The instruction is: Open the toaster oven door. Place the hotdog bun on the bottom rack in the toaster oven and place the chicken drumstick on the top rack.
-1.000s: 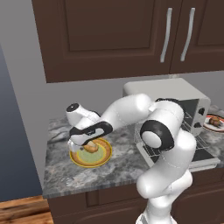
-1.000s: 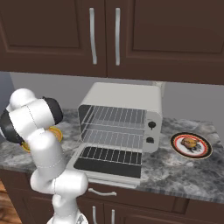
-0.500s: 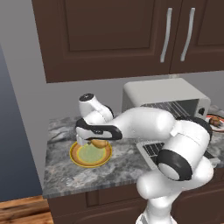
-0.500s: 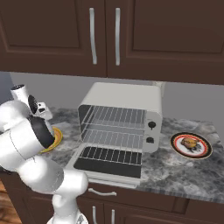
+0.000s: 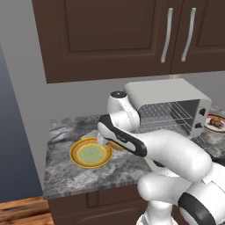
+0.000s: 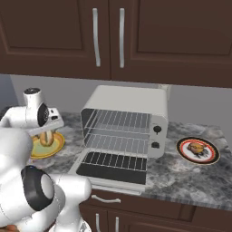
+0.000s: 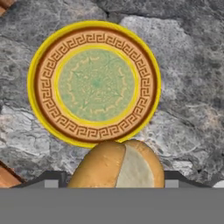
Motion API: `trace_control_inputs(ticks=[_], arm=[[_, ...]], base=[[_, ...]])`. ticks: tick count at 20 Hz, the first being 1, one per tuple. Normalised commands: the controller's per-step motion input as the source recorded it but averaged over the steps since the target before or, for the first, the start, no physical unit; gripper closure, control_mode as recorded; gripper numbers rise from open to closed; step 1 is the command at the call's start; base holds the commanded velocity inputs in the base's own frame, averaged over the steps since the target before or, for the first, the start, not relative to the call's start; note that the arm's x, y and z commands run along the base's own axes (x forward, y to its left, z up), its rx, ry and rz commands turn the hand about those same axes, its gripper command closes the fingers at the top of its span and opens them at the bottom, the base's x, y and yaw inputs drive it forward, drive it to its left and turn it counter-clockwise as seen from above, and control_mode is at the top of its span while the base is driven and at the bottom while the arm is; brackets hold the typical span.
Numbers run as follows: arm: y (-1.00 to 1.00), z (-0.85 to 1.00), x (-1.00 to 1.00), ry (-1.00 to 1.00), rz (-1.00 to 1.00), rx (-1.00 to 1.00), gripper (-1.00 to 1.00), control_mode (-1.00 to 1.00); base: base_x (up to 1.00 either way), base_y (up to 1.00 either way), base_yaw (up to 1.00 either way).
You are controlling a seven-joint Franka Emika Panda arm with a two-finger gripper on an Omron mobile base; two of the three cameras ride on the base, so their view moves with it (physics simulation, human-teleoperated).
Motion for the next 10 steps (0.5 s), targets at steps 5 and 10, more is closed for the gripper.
trace_control_inputs(ticks=[5,10], arm=[[-0.72,0.30,-0.31,0.00,0.03,0.07,1.00,-1.00],[-0.63,0.20,-0.19,0.00,0.24,0.00,1.00,-1.00]], base=[[0.00,0.00,0.00],[0.00,0.00,0.00]])
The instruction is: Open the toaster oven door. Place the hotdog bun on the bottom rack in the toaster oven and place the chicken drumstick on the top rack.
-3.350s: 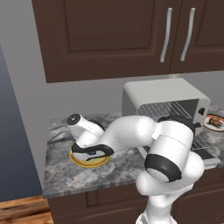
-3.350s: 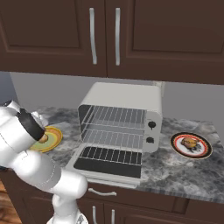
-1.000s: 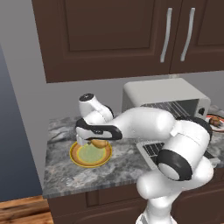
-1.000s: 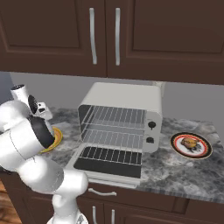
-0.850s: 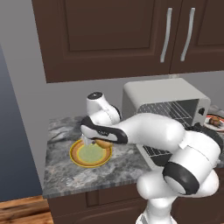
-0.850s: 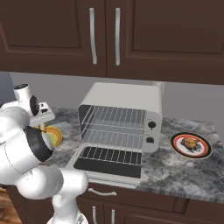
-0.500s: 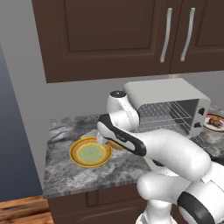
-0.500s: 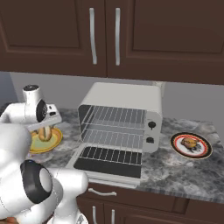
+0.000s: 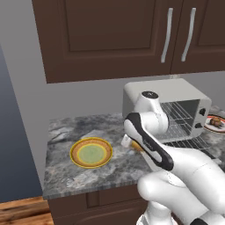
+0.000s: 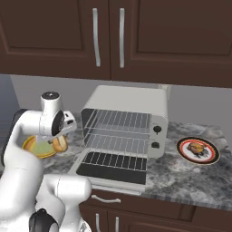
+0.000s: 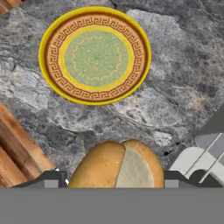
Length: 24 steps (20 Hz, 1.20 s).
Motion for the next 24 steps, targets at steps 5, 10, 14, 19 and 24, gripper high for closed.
trace_control_inputs(ticks=[5,10,14,19,24], arm=[[-0.66,0.11,-0.11,0.00,0.23,0.00,1.00,-1.00],[-0.67,0.05,-0.01,0.00,0.22,0.00,1.00,-1.00],[-0.54,0.01,0.07,0.00,0.20,-0.01,1.00,-1.00],[-0.46,0.00,0.19,0.00,0.21,-0.03,1.00,-1.00],[-0.31,-0.03,0.30,0.08,0.20,-0.07,1.00,-1.00]], base=[[0.00,0.00,0.00],[0.00,0.00,0.00],[0.00,0.00,0.00],[0.00,0.00,0.00],[0.00,0.00,0.00]])
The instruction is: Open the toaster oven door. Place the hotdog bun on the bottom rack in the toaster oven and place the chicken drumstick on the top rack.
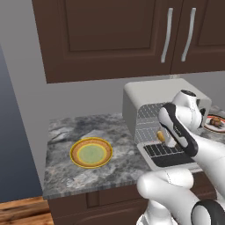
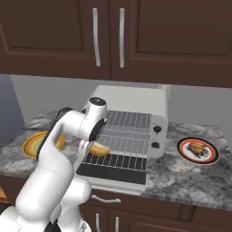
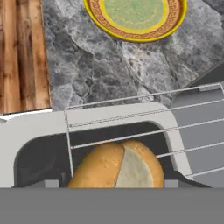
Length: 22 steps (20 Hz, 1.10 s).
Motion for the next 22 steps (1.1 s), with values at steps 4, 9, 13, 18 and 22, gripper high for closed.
trace_control_inputs(ticks=[4,9,13,18,22], arm=[[-0.19,-0.16,0.20,0.06,0.10,-0.05,1.00,-1.00],[-0.11,-0.21,0.13,0.04,0.01,-0.01,1.00,-1.00],[-0.03,-0.25,0.09,0.01,0.00,0.00,1.00,-1.00],[0.00,-0.26,0.02,0.00,0.00,0.00,1.00,-1.00],[0.00,-0.27,0.00,0.00,-0.01,0.00,1.00,-1.00]], base=[[0.00,0.00,0.00],[0.00,0.00,0.00],[0.00,0.00,0.00],[0.00,0.00,0.00],[0.00,0.00,0.00]])
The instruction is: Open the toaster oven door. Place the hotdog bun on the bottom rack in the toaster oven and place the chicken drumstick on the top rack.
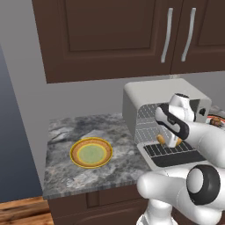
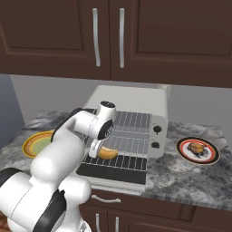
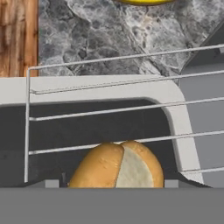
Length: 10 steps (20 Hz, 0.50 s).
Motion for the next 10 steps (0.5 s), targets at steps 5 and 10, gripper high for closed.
trace_control_inputs(ticks=[5,10], arm=[[-0.05,-0.19,0.00,0.00,-0.01,0.00,1.00,-1.00],[-0.07,-0.19,-0.02,0.00,-0.01,0.00,-1.00,-1.00]], base=[[0.00,0.00,0.00],[0.00,0.00,0.00]])
